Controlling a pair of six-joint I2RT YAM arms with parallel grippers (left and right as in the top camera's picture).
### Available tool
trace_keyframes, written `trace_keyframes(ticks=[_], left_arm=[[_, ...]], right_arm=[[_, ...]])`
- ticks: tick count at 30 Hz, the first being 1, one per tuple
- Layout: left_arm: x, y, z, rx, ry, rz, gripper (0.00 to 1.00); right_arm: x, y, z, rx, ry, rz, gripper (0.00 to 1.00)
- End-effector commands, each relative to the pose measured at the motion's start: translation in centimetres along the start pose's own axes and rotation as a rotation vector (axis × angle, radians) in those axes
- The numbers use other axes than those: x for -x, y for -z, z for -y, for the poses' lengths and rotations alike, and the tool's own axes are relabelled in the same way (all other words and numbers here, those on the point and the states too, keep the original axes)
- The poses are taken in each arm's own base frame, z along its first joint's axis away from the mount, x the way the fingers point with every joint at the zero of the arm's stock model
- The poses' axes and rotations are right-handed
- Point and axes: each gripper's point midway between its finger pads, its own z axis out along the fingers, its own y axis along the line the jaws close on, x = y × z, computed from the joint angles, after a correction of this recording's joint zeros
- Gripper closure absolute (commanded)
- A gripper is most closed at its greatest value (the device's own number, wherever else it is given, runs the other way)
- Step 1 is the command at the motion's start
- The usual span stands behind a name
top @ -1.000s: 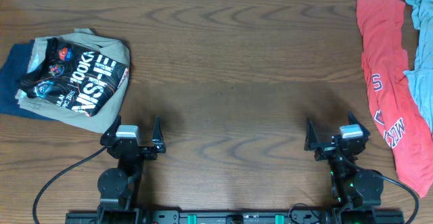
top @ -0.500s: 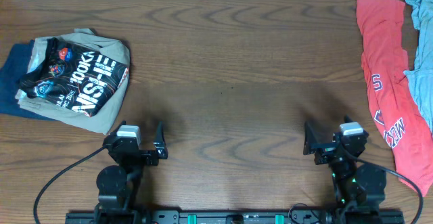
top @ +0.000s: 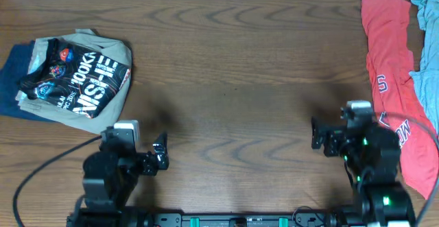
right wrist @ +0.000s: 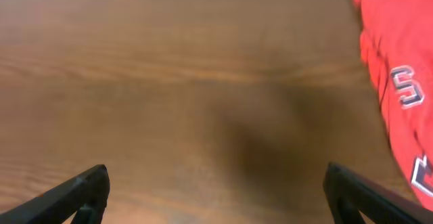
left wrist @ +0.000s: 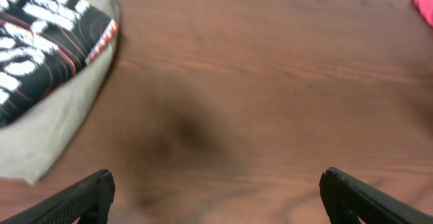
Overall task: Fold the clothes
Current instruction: 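Reach the right gripper to the red t-shirt at the right edge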
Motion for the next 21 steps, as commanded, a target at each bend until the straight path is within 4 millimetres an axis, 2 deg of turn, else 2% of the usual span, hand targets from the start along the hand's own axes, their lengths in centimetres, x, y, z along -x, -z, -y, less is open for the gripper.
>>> trace_keyframes(ticks=[1, 8, 12, 14, 18, 20, 21], left_arm=[[0.9, 0.6, 0.7, -0.016, 0.024, -0.078, 0.02], [-0.6, -0.3, 0.7, -0.016, 0.048, -0.21, 0.02], [-0.8, -0.6, 0.6, -0.012, 0.051, -0.227, 0.02], [-0.8, -0.6, 0.6, -0.012, 0.051, -0.23, 0.02], [-0.9, -0.6, 0.6, -0.012, 0.051, -0.231, 0.02], [-0.9, -0.6, 0.6, -0.012, 0.052, -0.231, 0.02], [-0.9, -0.6, 0.6, -0.012, 0.052, -0.231, 0.02]], right_arm=[[0.4, -1.6, 1.0, -0.056, -0.026, -0.078, 0.01], [1.3, -6.0, 2.2, -0.103, -0.026, -0.082, 0.01], [1.6, -7.7, 5.4, -0.276, -0.035, -0.068, 0.01], [0.9, -8.5, 7.5, -0.38, -0.055, -0.088, 0.01], [-1.7, -10.2, 10.2, -0.486, -0.144, -0.159, 0.03], [-2.9, -11.1, 11.4, -0.514, -0.178, -0.19, 0.09], [-3.7, -11.5, 12.1, -0.535, -0.199, -0.206, 0.16]])
